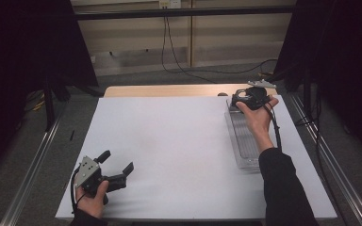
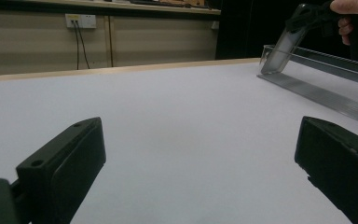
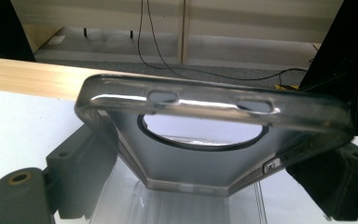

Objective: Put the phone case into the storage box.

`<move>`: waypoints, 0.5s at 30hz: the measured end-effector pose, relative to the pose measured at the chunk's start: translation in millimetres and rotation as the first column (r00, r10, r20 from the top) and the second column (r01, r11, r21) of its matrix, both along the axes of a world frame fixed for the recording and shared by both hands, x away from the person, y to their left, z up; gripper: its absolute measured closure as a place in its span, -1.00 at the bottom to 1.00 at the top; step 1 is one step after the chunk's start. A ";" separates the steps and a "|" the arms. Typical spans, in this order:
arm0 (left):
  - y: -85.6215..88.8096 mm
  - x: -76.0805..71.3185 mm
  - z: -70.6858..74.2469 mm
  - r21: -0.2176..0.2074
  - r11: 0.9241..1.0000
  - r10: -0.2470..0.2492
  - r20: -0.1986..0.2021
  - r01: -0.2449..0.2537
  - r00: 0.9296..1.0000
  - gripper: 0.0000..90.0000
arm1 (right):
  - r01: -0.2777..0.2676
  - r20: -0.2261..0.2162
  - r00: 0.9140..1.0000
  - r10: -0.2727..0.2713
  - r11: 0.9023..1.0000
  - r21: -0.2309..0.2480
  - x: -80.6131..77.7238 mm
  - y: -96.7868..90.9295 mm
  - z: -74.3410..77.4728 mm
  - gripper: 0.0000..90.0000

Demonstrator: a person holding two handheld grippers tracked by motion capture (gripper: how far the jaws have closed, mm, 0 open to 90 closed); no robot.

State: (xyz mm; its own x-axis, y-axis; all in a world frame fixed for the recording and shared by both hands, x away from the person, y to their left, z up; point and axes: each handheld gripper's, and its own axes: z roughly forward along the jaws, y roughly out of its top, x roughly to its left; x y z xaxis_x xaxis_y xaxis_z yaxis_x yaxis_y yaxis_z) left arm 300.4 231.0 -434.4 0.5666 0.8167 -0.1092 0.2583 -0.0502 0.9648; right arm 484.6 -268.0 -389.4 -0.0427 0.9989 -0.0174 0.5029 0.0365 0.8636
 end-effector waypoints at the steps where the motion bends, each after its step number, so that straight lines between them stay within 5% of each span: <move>1: -0.2 0.2 0.0 0.004 1.000 -0.003 0.002 0.003 1.000 -0.96 | 0.001 0.003 1.000 -0.001 1.000 0.001 0.5 0.1 -0.5 -0.74; 15: 0.6 1.0 -0.6 0.008 1.000 -0.006 -0.004 0.006 1.000 -0.96 | 0.002 0.012 1.000 -0.002 1.000 -0.011 12.2 2.3 -1.0 -0.73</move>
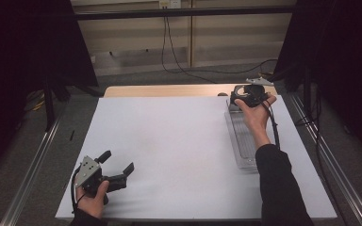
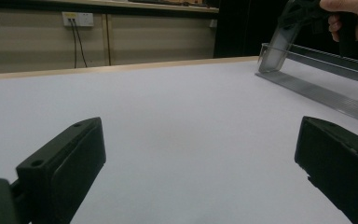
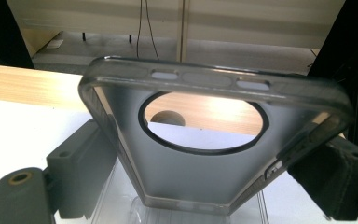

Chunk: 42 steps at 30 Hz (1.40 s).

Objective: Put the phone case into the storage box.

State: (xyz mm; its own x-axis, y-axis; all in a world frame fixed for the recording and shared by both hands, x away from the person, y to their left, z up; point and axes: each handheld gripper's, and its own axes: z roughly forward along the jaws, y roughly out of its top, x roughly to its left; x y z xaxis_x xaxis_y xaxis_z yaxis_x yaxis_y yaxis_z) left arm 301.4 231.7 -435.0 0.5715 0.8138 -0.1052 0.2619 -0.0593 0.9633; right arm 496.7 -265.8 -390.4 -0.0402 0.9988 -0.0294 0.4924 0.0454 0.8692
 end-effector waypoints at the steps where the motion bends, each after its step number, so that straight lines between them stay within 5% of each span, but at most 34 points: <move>1: 0.1 0.1 -0.1 0.000 1.000 -0.001 -0.001 0.001 1.000 -0.96 | -0.001 0.001 1.000 0.001 1.000 -0.003 0.7 0.0 -0.1 -0.73; 42: -1.7 0.8 -1.8 0.012 1.000 -0.013 -0.011 0.013 1.000 -0.96 | -0.058 0.018 0.998 0.058 0.998 0.034 17.6 -7.1 -4.8 -0.75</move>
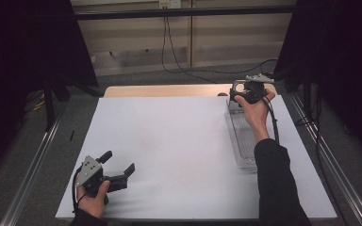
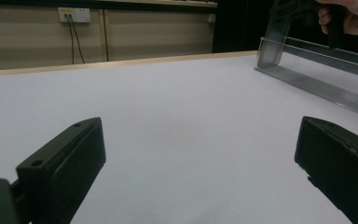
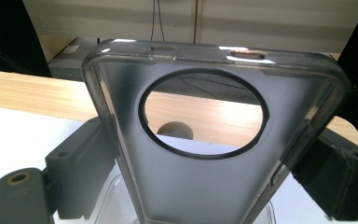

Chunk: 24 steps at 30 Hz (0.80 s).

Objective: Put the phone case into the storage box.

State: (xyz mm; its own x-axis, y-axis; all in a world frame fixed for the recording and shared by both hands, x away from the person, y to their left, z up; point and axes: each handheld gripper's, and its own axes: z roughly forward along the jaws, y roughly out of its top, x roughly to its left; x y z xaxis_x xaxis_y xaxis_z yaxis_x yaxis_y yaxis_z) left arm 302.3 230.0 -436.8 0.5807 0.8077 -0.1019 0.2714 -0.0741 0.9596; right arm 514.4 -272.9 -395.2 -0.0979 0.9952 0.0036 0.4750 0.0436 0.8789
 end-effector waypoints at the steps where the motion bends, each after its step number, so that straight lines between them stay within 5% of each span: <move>1: -0.1 0.0 0.0 0.001 1.000 -0.001 0.000 0.001 1.000 -0.96 | -0.001 0.001 1.000 0.001 1.000 0.004 0.3 -0.3 -0.4 -0.75; 11: 0.3 0.1 -0.2 0.001 1.000 0.000 0.000 0.000 1.000 -0.96 | -0.015 -0.012 1.000 0.016 0.999 0.035 1.5 -0.7 -3.7 -0.95; 24: 0.3 -0.5 0.2 -0.006 1.000 0.004 0.000 -0.004 1.000 -0.96 | -0.040 0.038 0.999 0.037 0.996 0.077 -1.0 -5.6 3.5 -0.99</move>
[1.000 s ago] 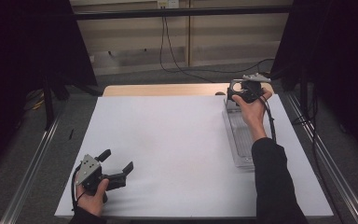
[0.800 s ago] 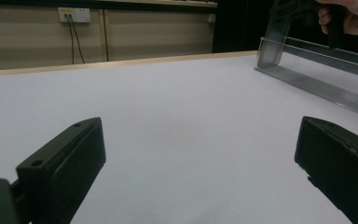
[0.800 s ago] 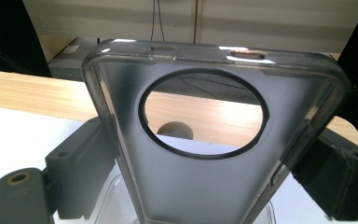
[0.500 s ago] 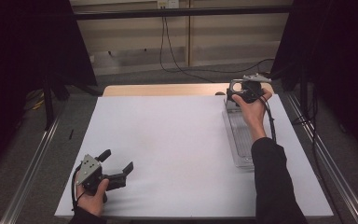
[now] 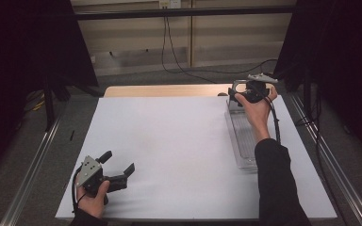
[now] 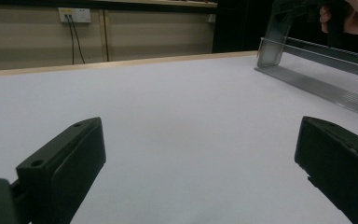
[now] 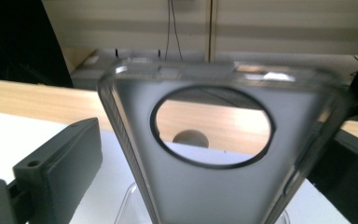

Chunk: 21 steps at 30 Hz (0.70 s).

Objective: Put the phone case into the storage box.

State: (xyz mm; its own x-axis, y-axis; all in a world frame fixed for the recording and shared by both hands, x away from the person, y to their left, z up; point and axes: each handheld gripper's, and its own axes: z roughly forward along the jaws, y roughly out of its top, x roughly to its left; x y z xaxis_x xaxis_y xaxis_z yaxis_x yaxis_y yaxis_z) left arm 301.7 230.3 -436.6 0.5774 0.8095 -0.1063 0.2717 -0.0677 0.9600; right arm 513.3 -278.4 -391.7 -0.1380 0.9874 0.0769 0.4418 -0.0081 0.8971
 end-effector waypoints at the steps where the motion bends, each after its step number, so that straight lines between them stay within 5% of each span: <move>1: -0.1 0.2 -0.3 0.000 1.000 0.002 -0.001 -0.002 1.000 -0.96 | 0.003 -0.001 1.000 -0.003 1.000 -0.001 0.0 -0.9 0.8 -0.99; 21: 0.8 0.4 -0.1 0.002 1.000 0.000 0.002 0.000 1.000 -0.96 | -0.002 0.000 1.000 0.002 1.000 -0.004 -6.1 -8.2 6.0 -0.99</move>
